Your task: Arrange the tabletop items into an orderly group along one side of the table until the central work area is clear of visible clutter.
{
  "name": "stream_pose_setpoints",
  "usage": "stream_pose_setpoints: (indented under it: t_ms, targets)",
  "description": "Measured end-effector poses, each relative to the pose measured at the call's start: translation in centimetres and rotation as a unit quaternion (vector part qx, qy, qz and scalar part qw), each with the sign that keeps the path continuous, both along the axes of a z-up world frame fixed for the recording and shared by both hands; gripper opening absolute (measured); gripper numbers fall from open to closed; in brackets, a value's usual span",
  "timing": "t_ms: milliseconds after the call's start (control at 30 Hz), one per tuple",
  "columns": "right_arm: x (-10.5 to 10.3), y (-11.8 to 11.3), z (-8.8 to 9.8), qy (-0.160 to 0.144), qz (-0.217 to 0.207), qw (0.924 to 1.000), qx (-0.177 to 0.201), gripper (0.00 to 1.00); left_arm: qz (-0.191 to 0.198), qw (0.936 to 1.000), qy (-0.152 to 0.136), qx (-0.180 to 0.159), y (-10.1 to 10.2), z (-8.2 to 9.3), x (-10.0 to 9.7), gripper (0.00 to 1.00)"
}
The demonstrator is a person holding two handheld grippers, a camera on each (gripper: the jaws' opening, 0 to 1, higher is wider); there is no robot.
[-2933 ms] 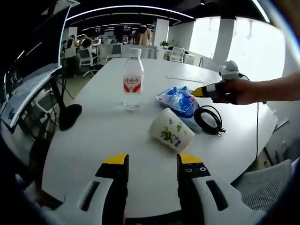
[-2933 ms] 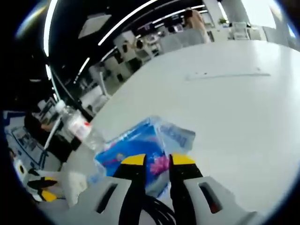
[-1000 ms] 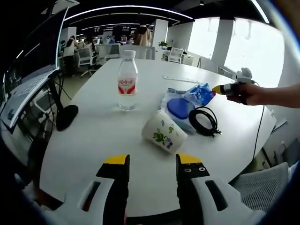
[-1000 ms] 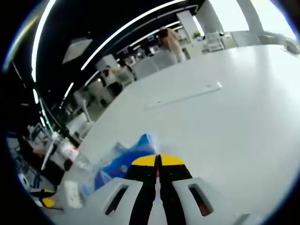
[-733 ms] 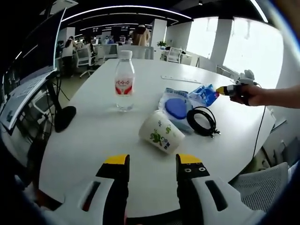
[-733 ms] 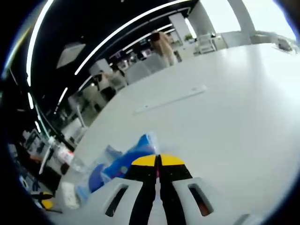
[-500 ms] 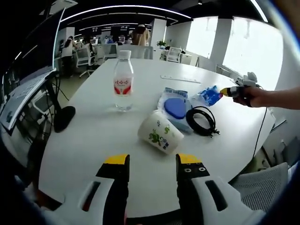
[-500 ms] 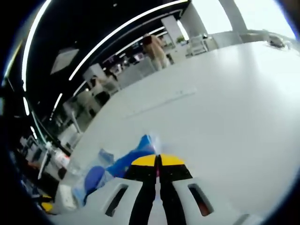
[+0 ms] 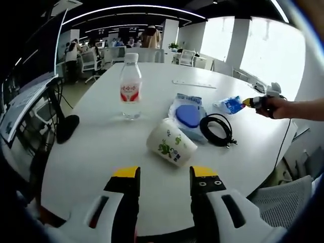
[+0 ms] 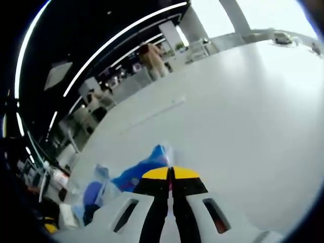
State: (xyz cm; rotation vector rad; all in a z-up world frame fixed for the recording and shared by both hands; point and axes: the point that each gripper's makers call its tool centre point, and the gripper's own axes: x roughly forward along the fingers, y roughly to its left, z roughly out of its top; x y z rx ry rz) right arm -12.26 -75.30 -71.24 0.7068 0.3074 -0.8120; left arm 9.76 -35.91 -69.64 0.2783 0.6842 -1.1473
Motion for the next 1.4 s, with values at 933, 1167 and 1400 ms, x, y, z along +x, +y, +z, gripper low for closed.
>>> stream_pose_setpoints:
  t_ms: [933,1167,1400]
  targets:
    - [-0.6,2.2,-3.0,0.023,0.010,0.9994,0.024,0.00,0.004,1.0000,0.006,0.002,0.3,-0.3,0.2,0.38]
    - [-0.8,2.7,-2.7,0.036,0.018,0.9990,0.019,0.06,0.003,1.0000,0.006,0.003,0.3,-0.3,0.1,0.38]
    - [-0.6,2.8,-2.0,0.034,0.026,0.9990,0.011,0.09,-0.001,1.0000,0.006,0.003,0.2,-0.3,-0.1,0.38]
